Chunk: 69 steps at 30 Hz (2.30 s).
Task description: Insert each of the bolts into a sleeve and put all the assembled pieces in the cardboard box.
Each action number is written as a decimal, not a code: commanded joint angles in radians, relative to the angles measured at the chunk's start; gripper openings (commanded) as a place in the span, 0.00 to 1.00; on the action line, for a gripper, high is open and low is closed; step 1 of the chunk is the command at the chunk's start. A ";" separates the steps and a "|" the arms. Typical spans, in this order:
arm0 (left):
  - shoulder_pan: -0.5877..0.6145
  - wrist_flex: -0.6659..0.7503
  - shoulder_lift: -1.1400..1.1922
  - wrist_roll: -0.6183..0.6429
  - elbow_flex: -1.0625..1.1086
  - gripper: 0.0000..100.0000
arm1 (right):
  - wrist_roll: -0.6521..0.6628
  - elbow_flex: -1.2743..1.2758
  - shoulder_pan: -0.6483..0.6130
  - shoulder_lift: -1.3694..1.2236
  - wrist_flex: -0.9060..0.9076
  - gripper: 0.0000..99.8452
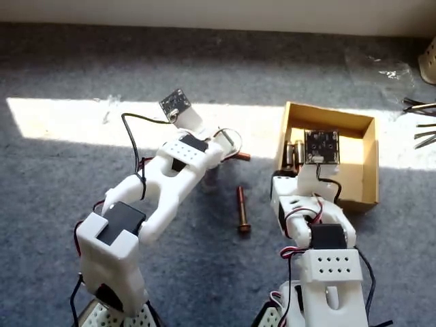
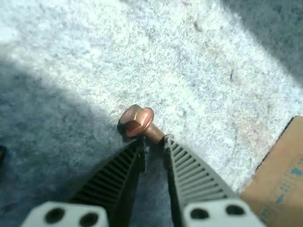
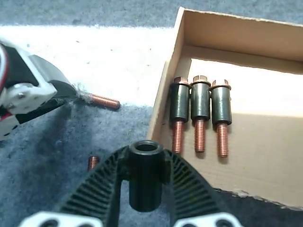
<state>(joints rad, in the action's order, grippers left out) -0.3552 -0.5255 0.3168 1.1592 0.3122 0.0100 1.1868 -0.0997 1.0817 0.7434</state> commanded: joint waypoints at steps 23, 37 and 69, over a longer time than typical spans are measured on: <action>-0.061 -0.123 -0.143 -0.041 -0.073 0.02 | 0.000 -0.010 0.010 0.018 -0.031 0.01; -0.031 0.003 0.016 -0.075 -0.079 0.27 | 0.000 -0.010 0.010 0.018 -0.031 0.01; 0.047 0.012 0.036 -0.038 -0.079 0.23 | 0.000 -0.010 0.010 0.018 -0.031 0.01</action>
<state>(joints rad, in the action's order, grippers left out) -0.3245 -0.5271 0.3644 1.1147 0.2555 0.0100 1.1868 -0.0997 1.0817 0.7434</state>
